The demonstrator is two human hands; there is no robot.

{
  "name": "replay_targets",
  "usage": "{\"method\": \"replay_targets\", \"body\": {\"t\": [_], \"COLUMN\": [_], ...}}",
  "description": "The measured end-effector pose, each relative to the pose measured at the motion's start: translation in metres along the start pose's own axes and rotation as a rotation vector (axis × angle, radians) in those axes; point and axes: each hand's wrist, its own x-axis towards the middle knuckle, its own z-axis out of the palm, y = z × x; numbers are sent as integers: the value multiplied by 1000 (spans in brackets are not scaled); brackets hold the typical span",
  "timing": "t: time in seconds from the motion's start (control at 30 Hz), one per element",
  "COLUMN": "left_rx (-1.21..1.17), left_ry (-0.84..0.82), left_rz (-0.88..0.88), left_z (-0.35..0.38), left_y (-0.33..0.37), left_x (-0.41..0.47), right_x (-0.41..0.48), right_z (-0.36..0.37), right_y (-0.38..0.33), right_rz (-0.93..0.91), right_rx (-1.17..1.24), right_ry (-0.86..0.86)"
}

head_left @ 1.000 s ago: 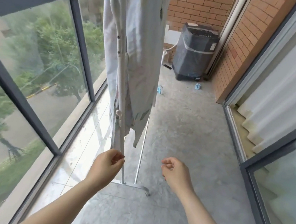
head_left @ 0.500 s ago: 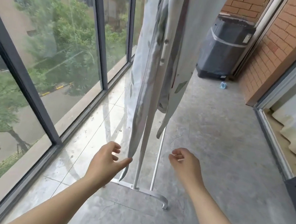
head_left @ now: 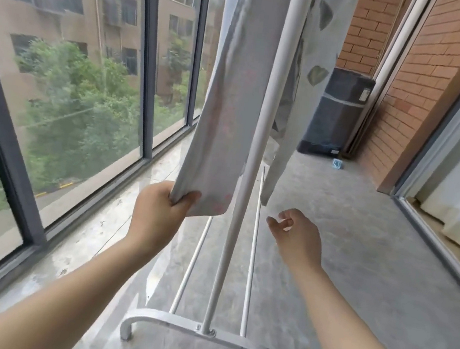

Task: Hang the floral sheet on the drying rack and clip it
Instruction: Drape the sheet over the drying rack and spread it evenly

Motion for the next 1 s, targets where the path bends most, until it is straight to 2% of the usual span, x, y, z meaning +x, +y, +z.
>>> {"method": "replay_targets", "body": {"t": [0.27,0.37,0.47,0.6,1.0], "left_rx": [18,40,49,57,54], "left_ry": [-18,-38,-49,-27,-70], "left_rz": [4,17,51,82,30], "left_z": [1,-4,-8,-10,4], "left_y": [-2,0,-4,-8,3], "left_x": [-4,-7,-6,-6,-7], "right_x": [32,38,43,50,43], "right_z": [6,8,9,11,0], "right_y": [-38,-53,-62,-56,-22], "right_rz": [50,2,-12,-18,-34], "right_rx": [-362,-448,-448,-454,-348], "right_ry": [3,-20,-42,10,146]}}
